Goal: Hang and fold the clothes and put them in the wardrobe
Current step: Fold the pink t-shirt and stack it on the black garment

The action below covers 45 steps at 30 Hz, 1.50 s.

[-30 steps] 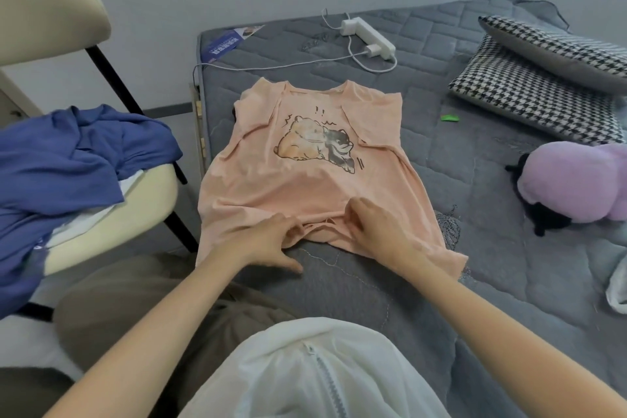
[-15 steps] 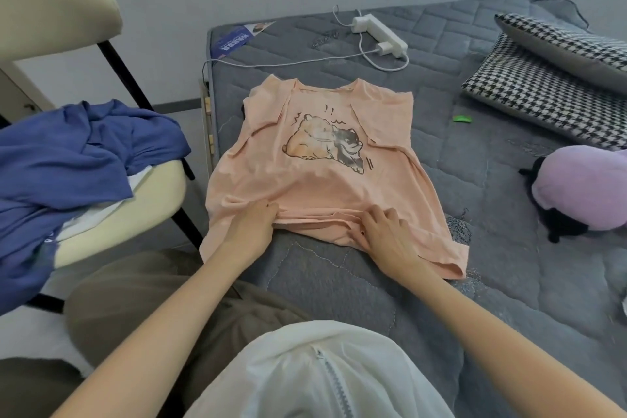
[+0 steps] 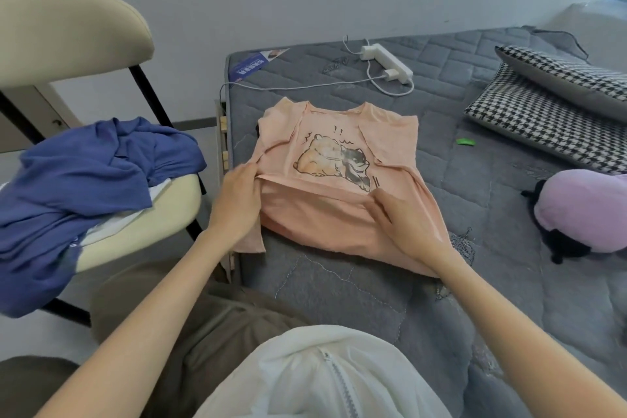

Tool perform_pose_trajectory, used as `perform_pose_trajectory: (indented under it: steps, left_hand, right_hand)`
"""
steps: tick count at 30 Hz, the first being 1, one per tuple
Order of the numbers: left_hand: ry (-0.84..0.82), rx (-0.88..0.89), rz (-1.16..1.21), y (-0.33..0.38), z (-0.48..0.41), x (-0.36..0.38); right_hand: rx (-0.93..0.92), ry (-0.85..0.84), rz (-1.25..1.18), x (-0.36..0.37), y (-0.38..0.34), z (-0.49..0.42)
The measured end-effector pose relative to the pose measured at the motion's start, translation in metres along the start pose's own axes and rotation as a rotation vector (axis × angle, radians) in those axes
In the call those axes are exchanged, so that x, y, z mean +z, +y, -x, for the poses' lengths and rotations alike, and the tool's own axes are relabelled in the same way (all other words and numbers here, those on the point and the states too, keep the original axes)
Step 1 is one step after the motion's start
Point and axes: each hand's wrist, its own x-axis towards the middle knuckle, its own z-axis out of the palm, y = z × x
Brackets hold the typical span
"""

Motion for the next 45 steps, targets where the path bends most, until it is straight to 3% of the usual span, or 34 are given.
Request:
perform_pose_trajectory:
  steps: [5,9,13,17,23,27,32,45]
  left_hand:
    - [0.228,-0.119,-0.137,0.011,-0.003,-0.025]
    - [0.27,-0.191,-0.086,0.015,0.006,-0.042]
    - [0.167,-0.245,-0.061,0.011,0.009,-0.048]
    - [-0.051,-0.261,0.018,-0.003,0.003,-0.044]
    - [-0.409,-0.238,-0.307,-0.005,-0.011,-0.046]
    - [-0.343,-0.147,-0.265,-0.024,-0.029,-0.032]
    - [-0.278,-0.06,-0.493,-0.028,-0.07,-0.008]
    - [-0.287,0.014,-0.542,-0.021,-0.182,0.055]
  right_hand:
    - [-0.103,0.097,0.056,-0.014,-0.002,-0.023]
    - [-0.193,0.121,0.126,-0.021,-0.01,-0.025]
    - [-0.185,0.046,0.327,-0.012,-0.001,-0.029]
    - [-0.007,-0.036,0.427,0.004,0.021,-0.033]
    - [0.307,-0.196,0.395,-0.003,0.036,-0.035]
    - [0.328,-0.059,0.369,-0.002,0.037,-0.046]
    - [0.336,0.091,0.361,0.003,0.05,-0.082]
    - [0.483,-0.074,0.362,0.017,0.119,-0.158]
